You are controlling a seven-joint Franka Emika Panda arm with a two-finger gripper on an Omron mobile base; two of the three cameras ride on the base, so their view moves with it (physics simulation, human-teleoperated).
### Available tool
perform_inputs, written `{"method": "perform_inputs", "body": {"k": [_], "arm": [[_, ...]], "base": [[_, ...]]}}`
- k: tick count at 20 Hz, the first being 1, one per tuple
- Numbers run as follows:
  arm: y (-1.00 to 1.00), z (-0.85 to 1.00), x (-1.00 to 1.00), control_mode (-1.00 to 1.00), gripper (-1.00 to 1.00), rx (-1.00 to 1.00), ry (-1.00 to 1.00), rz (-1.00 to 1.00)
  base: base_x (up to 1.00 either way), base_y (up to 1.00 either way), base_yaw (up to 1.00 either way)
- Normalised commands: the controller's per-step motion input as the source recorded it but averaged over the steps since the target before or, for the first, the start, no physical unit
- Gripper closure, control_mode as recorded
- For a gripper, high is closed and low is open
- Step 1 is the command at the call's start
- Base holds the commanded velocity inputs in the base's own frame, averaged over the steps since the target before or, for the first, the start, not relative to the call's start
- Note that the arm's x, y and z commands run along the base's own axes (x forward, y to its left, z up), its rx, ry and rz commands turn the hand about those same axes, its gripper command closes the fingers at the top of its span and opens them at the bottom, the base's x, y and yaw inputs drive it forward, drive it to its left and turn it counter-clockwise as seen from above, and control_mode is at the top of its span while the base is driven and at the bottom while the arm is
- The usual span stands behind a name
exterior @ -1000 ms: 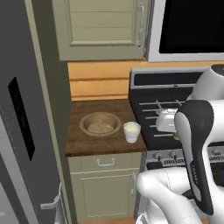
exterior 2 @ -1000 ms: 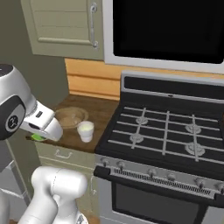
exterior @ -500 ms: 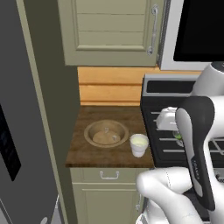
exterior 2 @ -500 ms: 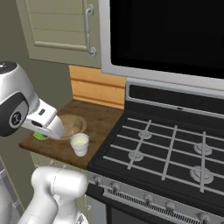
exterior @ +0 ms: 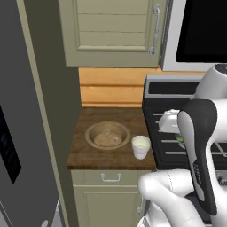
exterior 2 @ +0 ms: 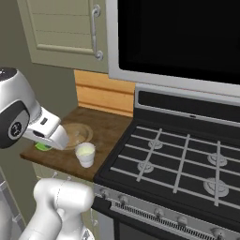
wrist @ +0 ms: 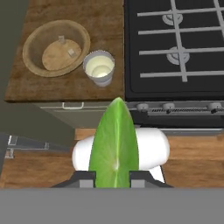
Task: Grab a lemon wedge from the fridge and one ice cube from the ice bowl, and put them in the glass of lemonade.
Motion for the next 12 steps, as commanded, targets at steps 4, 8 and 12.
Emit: {"method": "perform_inputs", "body": {"k": [4, 8, 12], "arm": [[0.0, -0.11, 0.79, -1.0, 1.0, 0.02, 0.2, 0.0], [0.0, -0.37, 0.69, -1.0, 1.0, 0.07, 0.16, 0.03], [0.0, -0.57, 0.48, -1.0, 1.0, 0.05, 0.14, 0.09]], "base": [[0.0, 0.0, 0.0], [0.0, 0.0, 0.0], [0.0, 0.0, 0.0]]}}
